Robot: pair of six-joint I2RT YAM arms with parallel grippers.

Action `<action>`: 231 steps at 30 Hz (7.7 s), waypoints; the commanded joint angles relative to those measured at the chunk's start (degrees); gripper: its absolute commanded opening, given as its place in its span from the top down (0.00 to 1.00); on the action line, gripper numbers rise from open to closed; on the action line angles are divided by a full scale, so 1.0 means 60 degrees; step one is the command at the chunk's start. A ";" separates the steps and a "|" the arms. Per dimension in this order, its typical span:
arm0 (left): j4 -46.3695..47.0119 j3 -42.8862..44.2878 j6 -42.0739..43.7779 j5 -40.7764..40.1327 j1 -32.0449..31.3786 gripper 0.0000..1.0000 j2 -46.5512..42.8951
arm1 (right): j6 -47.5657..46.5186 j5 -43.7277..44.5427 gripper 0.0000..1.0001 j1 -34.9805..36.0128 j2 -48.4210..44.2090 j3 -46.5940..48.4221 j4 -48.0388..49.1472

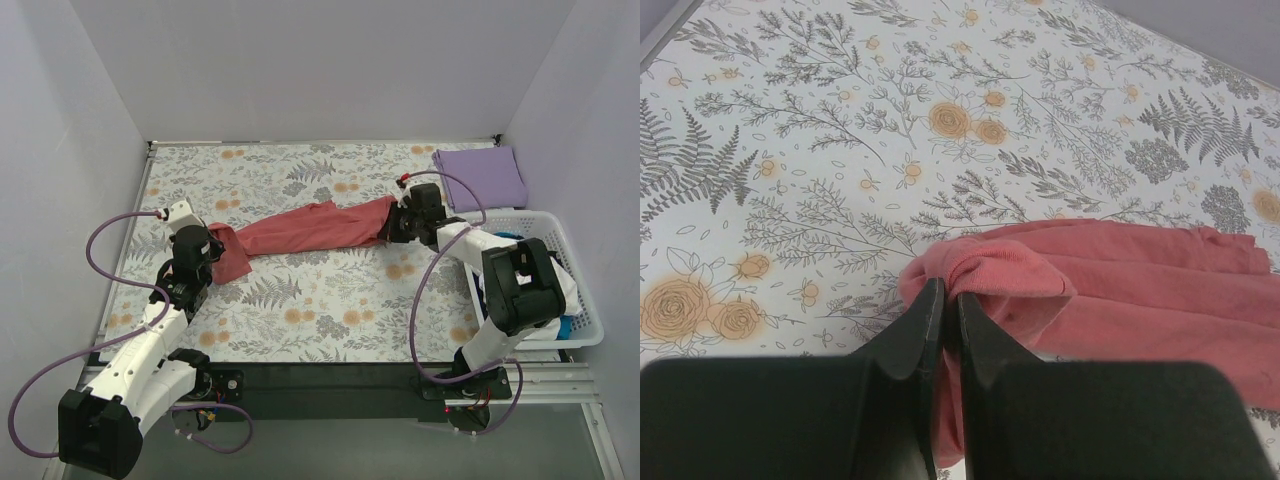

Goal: Fold and stack the t-shirts
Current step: Flatten the tshirt out

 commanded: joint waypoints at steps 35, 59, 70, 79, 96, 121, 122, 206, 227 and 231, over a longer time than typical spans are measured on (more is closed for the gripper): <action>-0.0105 0.5853 -0.0784 0.0518 0.1699 0.83 0.6914 | -0.0882 0.2227 0.94 -0.0966 0.1614 0.6196 -0.4950; -0.4414 0.4936 -0.1535 0.2457 0.0035 0.37 0.5437 | -0.0706 0.0089 0.46 -0.0968 -0.1443 0.0854 -0.2739; -0.4972 0.5405 -0.1578 0.1371 -0.0831 0.55 0.6802 | -0.0809 -0.0014 0.46 -0.0909 -0.1972 -0.0275 -0.2269; -0.4942 0.5493 -0.1579 0.0668 -0.1256 0.56 0.7344 | -0.0853 -0.0087 0.46 -0.0909 -0.1943 -0.0743 -0.1977; -0.5001 0.5449 -0.1359 -0.0680 -0.1872 0.60 0.8150 | -0.0882 -0.0146 0.46 -0.0909 -0.1899 -0.0949 -0.1815; -0.5719 0.6196 -0.0539 -0.1472 -0.1302 1.00 0.5574 | 0.0318 0.0881 0.46 -0.1450 -0.1183 -0.0100 -0.0820; -0.5704 0.6196 -0.0495 -0.1428 -0.1243 1.00 0.5499 | 0.0421 0.0633 0.46 -0.1466 -0.1094 -0.0012 -0.0717; -0.4768 0.5829 -0.0538 0.0386 -0.0145 1.00 0.4209 | 0.1623 -0.0307 0.99 -0.1393 0.1179 0.1936 0.0705; -0.4063 1.3926 -0.1374 0.1651 0.3079 1.00 0.5398 | -0.0866 0.0323 0.99 -0.1744 -0.3153 0.5482 0.0324; -0.4400 1.4720 -0.1096 0.1487 0.3079 1.00 0.4504 | -0.1233 0.0265 0.99 -0.1758 -0.4635 0.5131 0.0237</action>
